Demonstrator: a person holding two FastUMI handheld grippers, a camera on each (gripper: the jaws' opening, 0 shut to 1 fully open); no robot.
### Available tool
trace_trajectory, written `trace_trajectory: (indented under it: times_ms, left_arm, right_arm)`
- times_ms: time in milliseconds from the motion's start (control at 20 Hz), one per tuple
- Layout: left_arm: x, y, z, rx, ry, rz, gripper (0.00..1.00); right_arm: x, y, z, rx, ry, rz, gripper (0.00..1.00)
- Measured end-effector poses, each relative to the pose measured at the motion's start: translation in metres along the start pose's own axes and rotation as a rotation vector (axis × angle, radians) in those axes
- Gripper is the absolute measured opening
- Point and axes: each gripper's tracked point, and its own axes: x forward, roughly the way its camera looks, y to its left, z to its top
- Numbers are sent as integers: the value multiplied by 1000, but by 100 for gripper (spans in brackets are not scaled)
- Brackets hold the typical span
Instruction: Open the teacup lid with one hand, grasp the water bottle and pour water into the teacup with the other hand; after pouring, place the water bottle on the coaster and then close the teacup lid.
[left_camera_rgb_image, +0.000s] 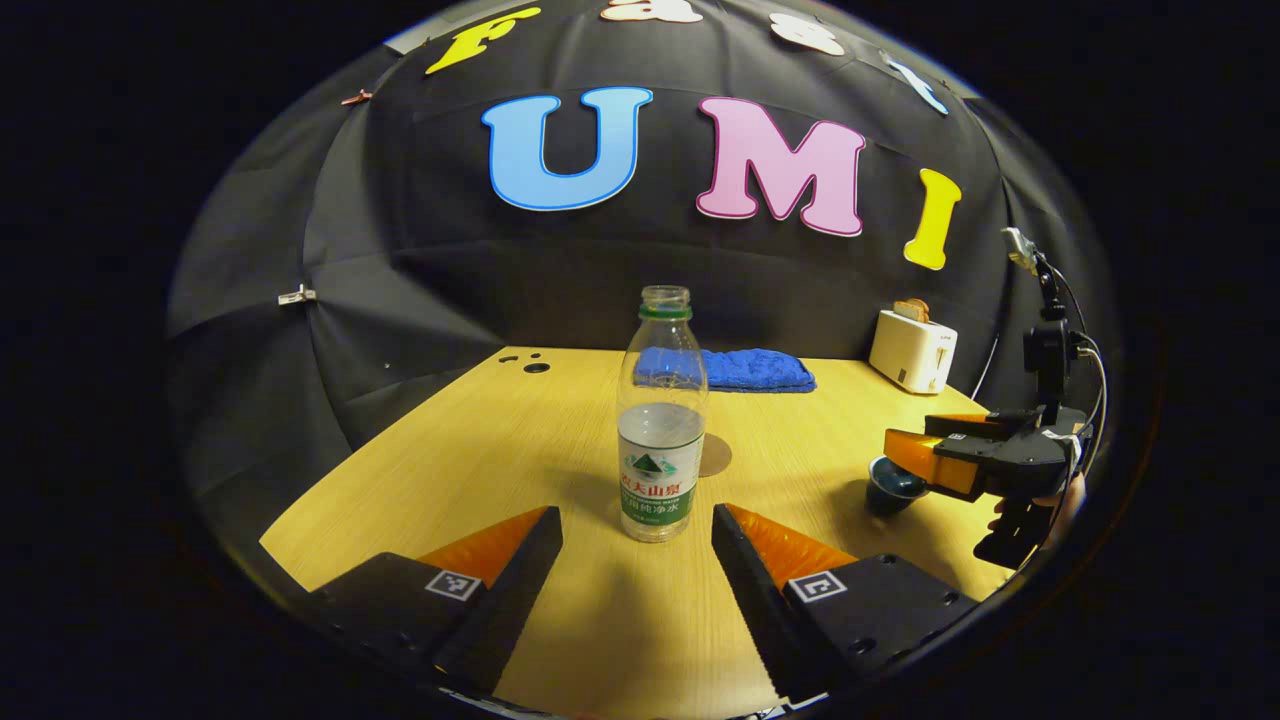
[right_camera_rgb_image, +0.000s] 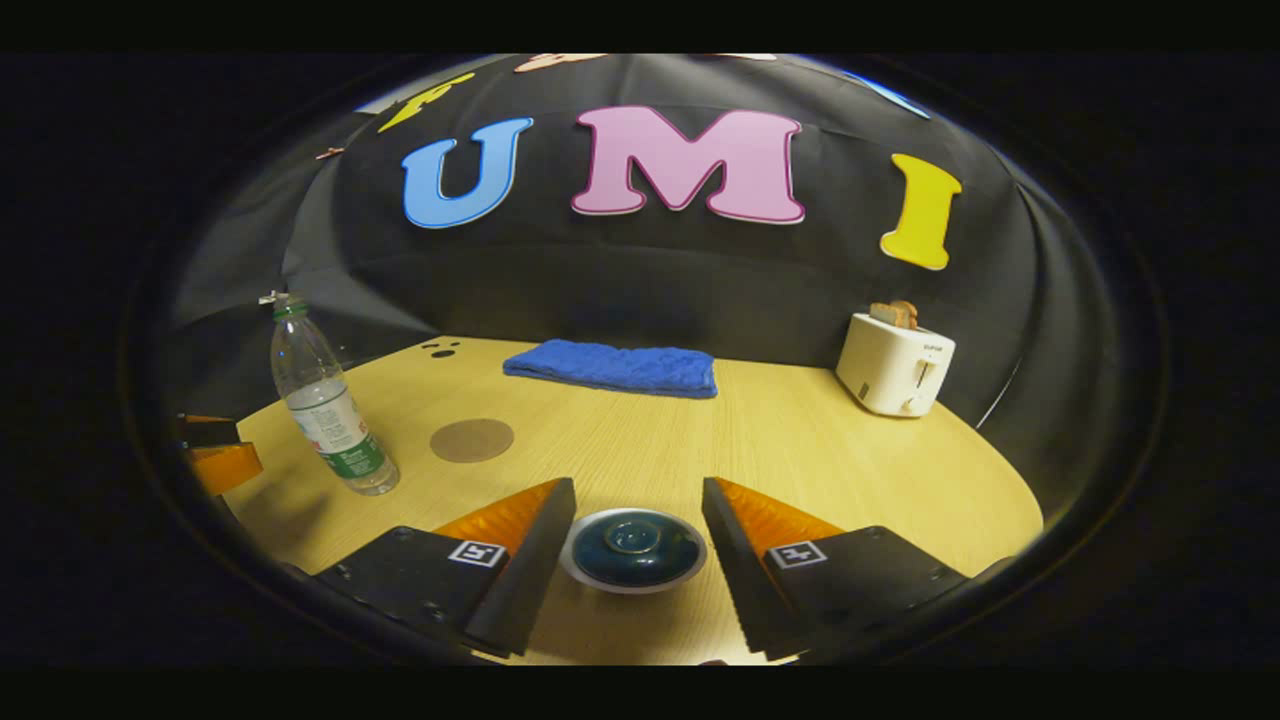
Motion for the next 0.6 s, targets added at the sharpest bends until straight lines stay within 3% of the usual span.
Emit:
trace_trajectory:
  times_ms: [200,600]
  left_arm:
    - [-2,2,-21,-33,31,1,95]
    - [-4,9,-30,-15,54,16,95]
  right_arm:
    - [3,-4,-16,-10,13,-11,75]
    - [7,1,-22,-19,13,5,74]
